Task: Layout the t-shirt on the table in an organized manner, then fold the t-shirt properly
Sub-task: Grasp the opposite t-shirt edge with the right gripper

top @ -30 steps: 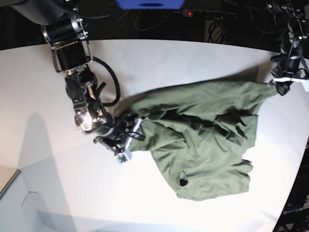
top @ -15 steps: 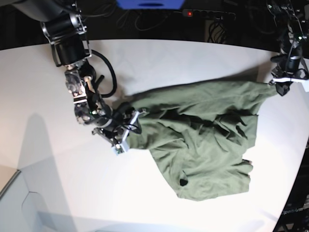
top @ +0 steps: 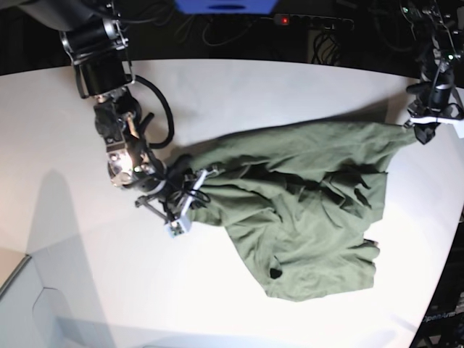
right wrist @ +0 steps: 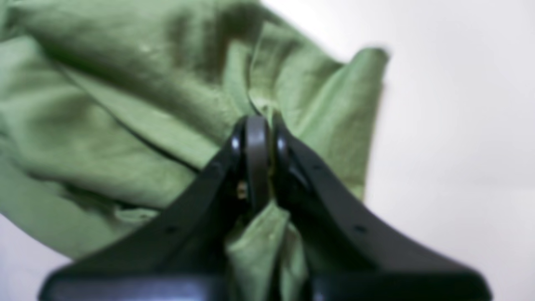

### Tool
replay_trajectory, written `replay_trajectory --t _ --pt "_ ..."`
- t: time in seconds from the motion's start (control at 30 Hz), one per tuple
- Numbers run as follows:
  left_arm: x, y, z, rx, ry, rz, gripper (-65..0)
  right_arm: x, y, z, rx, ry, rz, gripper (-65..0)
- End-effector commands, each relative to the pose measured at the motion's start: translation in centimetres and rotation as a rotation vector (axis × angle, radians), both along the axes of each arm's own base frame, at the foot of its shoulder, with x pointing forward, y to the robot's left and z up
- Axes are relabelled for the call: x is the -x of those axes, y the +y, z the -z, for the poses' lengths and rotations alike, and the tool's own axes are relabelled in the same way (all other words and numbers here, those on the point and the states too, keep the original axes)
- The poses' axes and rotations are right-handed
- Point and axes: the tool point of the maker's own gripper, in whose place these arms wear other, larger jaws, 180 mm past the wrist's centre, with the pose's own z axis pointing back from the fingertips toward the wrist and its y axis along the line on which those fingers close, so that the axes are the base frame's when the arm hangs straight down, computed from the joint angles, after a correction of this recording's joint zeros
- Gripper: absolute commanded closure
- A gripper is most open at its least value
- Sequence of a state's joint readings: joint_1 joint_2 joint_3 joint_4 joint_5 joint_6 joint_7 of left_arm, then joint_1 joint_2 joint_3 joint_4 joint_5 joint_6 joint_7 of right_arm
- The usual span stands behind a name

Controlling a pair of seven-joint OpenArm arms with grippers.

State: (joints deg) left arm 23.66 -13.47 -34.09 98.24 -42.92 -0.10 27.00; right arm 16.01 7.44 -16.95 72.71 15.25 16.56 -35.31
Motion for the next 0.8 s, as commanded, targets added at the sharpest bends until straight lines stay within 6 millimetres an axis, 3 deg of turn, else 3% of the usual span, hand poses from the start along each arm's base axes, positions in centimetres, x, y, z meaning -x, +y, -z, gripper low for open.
replay_trajectory --t 0.0,0.1,0.37,0.57,0.77 --pt "-0.4 0.7 -0.9 -0.025 -0.030 -0.004 -0.3 -1.2 0.3 -2.4 -0.029 -0.074 0.001 -3.0" --pt "-0.6 0.9 -0.7 -0.020 -0.030 -0.011 -0.3 -1.2 0.4 -3.4 -0.031 -0.102 -0.006 -5.2" --pt "-0.8 1.0 -0.7 -0.016 -0.033 -0.013 -0.3 -0.6 -1.7 -2.2 0.013 -0.081 0.004 -6.9" --pt "-0.8 1.0 -0.8 -0.018 -0.034 -0.013 -0.3 -0.3 -1.7 -1.9 0.013 -0.074 0.005 -19.4" --pt "-0.8 1.0 -0.7 -0.019 -0.033 -0.013 -0.3 -0.3 -1.7 -1.9 0.014 -0.075 0.005 -19.6"
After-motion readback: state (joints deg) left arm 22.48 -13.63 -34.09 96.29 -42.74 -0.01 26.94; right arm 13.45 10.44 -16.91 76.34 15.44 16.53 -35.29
